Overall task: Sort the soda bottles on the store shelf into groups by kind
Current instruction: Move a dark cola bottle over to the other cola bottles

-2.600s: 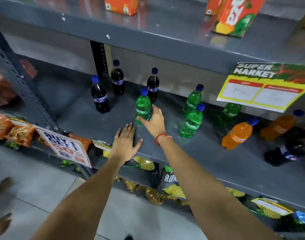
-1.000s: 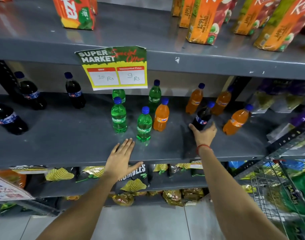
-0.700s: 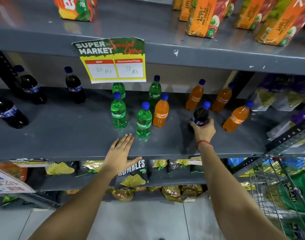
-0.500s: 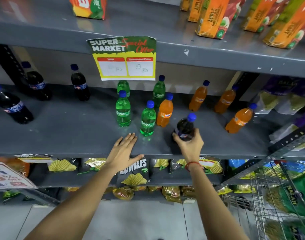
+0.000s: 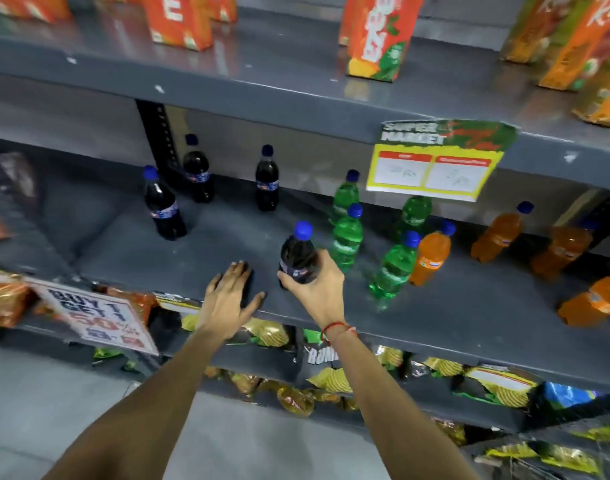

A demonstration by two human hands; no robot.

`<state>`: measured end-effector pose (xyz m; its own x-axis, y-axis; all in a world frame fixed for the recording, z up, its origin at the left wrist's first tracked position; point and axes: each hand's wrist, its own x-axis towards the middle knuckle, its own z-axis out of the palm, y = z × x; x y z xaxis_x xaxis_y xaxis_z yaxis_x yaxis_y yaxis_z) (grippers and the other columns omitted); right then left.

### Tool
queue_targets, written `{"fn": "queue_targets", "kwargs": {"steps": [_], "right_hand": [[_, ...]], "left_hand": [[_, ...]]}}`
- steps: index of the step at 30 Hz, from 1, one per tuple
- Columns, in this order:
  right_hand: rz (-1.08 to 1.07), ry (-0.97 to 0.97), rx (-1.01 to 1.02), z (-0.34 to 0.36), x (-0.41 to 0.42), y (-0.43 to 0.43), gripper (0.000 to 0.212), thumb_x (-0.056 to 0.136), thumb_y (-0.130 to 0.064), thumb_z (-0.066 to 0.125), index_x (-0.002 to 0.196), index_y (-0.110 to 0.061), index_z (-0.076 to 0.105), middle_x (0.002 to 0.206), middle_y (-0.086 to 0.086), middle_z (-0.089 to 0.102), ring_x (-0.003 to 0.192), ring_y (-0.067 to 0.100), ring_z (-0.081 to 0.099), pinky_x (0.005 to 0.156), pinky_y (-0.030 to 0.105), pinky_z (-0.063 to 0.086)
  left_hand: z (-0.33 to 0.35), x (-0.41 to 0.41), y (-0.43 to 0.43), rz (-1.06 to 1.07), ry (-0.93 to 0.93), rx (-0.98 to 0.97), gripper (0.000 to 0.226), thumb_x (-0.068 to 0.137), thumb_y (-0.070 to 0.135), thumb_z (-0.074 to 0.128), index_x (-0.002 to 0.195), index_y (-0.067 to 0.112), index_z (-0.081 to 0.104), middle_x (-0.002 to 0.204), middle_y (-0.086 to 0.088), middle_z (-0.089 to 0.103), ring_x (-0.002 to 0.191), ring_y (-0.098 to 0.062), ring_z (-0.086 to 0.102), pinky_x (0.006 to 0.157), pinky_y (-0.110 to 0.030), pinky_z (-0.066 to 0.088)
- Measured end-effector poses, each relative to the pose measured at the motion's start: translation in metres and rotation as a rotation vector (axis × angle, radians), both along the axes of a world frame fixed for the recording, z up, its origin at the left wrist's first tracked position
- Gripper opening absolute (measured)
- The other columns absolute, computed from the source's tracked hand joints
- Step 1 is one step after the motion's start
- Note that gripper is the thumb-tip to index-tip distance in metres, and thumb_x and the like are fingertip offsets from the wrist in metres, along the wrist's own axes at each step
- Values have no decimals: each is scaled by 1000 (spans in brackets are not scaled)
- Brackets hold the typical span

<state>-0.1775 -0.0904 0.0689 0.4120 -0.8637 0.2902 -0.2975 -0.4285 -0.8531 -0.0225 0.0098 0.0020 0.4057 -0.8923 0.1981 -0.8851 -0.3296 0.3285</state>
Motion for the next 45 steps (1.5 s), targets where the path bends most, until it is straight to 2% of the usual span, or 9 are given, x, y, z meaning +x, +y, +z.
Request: {"fn": "queue_targets", "kwargs": {"steps": [5, 12, 18, 20, 22, 27, 31, 35, 45], "right_hand": [[22, 53, 30, -4, 69, -13, 48, 61, -28, 84, 96, -9, 57, 96, 13, 69, 93, 28, 64, 78, 38, 52], [12, 91, 65, -14, 132, -31, 52, 65, -33, 82, 101, -7, 55, 102, 15, 67, 97, 31, 63, 80, 41, 53], [132, 36, 201, -25, 135, -37, 66, 65, -24, 83, 120, -11, 49, 119, 7, 63, 109, 17, 58, 94, 28, 46], [165, 67, 237, -31, 133, -36, 63, 70, -17, 78, 125, -10, 48, 118, 7, 64, 110, 17, 58, 92, 25, 44], [130, 89, 229, -37, 134, -35, 54, 72, -14, 76, 120, -8, 52, 112, 11, 67, 108, 23, 60, 88, 24, 43], [21, 115, 151, -37, 144, -32, 54, 64, -27, 84, 104, -7, 54, 107, 14, 62, 102, 28, 59, 87, 40, 51], [55, 118, 195, -36, 146, -36, 58, 61, -30, 85, 105, -8, 54, 110, 13, 62, 103, 26, 58, 87, 37, 50], [95, 102, 221, -47, 141, -36, 46, 68, -23, 80, 106, -12, 56, 107, 11, 69, 103, 25, 63, 93, 45, 51], [56, 49, 196, -53, 144, -27, 47, 65, -24, 82, 103, -10, 58, 100, 14, 70, 97, 26, 65, 88, 46, 54]], "left_hand": [[0, 34, 16, 22, -1, 33, 91, 86, 70, 11, 131, 0, 48, 140, -18, 45, 131, -31, 37, 104, -48, 30], [-4, 53, 17, 21, -37, 76, 93, 84, 72, 8, 136, 3, 42, 143, -14, 42, 134, -26, 34, 108, -45, 25], [-10, 55, 18, 22, -91, 55, 77, 90, 61, 22, 129, 1, 50, 136, -15, 51, 127, -27, 44, 104, -45, 34], [-12, 55, 18, 26, -110, 43, 72, 89, 57, 29, 129, 1, 50, 135, -16, 51, 127, -27, 44, 104, -45, 34], [-13, 55, 17, 26, -116, 34, 70, 89, 56, 32, 129, 1, 50, 136, -15, 51, 127, -26, 44, 104, -45, 34], [-13, 55, 17, 25, -120, 14, 69, 88, 55, 34, 129, 1, 50, 135, -15, 51, 127, -27, 44, 104, -45, 34], [-12, 55, 18, 22, -114, 0, 69, 88, 55, 34, 128, 1, 51, 135, -16, 52, 127, -27, 44, 104, -45, 34], [-12, 56, 18, 24, -125, 1, 68, 89, 54, 34, 128, 1, 50, 136, -16, 51, 128, -26, 43, 104, -44, 33], [-15, 58, 18, 33, -117, -12, 69, 90, 55, 32, 130, 2, 49, 137, -14, 50, 129, -25, 41, 105, -44, 32]]}}
